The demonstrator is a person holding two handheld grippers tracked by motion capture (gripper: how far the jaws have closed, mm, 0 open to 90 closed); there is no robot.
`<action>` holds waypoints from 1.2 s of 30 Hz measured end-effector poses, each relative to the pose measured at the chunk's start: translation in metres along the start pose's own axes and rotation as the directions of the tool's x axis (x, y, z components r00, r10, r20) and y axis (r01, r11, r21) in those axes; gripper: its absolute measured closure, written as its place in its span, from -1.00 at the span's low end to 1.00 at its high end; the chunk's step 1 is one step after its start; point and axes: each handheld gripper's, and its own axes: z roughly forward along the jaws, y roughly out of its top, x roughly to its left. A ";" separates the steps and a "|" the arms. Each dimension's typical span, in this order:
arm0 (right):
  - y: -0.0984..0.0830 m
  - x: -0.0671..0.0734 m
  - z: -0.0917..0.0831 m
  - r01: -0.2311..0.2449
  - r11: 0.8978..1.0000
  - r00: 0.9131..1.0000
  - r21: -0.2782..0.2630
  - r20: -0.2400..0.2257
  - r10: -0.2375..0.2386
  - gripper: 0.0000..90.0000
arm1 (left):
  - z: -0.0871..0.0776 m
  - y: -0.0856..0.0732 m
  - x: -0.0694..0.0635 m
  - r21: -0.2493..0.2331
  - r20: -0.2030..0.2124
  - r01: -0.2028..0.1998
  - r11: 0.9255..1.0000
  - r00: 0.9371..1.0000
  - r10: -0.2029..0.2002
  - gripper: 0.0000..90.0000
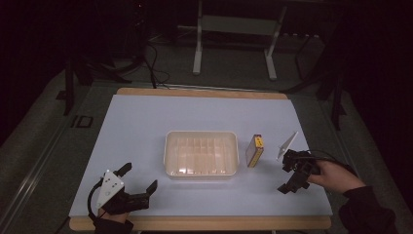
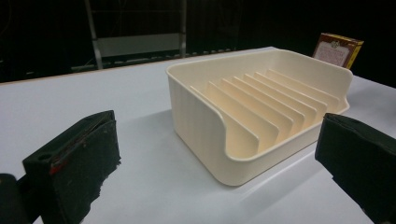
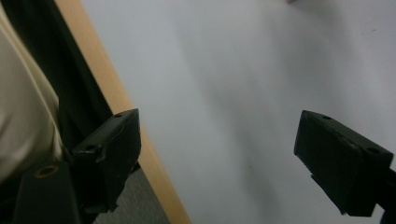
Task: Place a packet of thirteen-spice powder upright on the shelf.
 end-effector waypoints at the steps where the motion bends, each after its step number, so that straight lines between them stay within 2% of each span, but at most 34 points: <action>1: 0.000 0.001 0.000 0.014 1.000 1.000 0.012 -0.003 -0.014 -0.68 | 0.000 0.000 0.000 0.000 0.001 0.001 1.000 1.000 -0.001 -1.00; 7: 0.004 0.009 0.000 0.103 0.993 0.995 0.057 -0.025 -0.101 -0.67 | 0.000 0.000 0.000 0.002 0.003 0.002 1.000 1.000 -0.002 -1.00; 12: 0.008 0.014 0.001 0.172 0.980 0.984 0.096 -0.051 -0.168 -0.67 | 0.000 0.000 0.000 0.004 0.006 0.002 1.000 1.000 -0.002 -1.00; 18: 0.014 0.015 0.004 0.191 0.972 0.979 0.133 -0.091 -0.180 -0.67 | 0.001 0.000 0.000 0.004 0.010 0.002 1.000 1.000 -0.002 -1.00; 24: 0.022 0.020 0.005 0.225 0.965 0.970 0.138 -0.125 -0.208 -0.67 | 0.001 0.000 0.001 0.004 0.013 0.002 1.000 1.000 -0.002 -1.00; 27: 0.026 0.024 0.004 0.260 0.955 0.961 0.141 -0.136 -0.241 -0.67 | 0.001 0.000 0.001 0.005 0.014 0.001 1.000 1.000 -0.001 -1.00; 31: 0.033 0.031 0.002 0.317 0.939 0.943 0.136 -0.148 -0.297 -0.67 | 0.001 0.000 0.000 0.006 0.015 -0.002 1.000 1.000 0.001 -1.00; 36: 0.041 0.036 -0.004 0.351 0.931 0.930 0.105 -0.153 -0.333 -0.67 | 0.002 0.000 0.000 0.004 0.017 -0.002 1.000 1.000 0.001 -1.00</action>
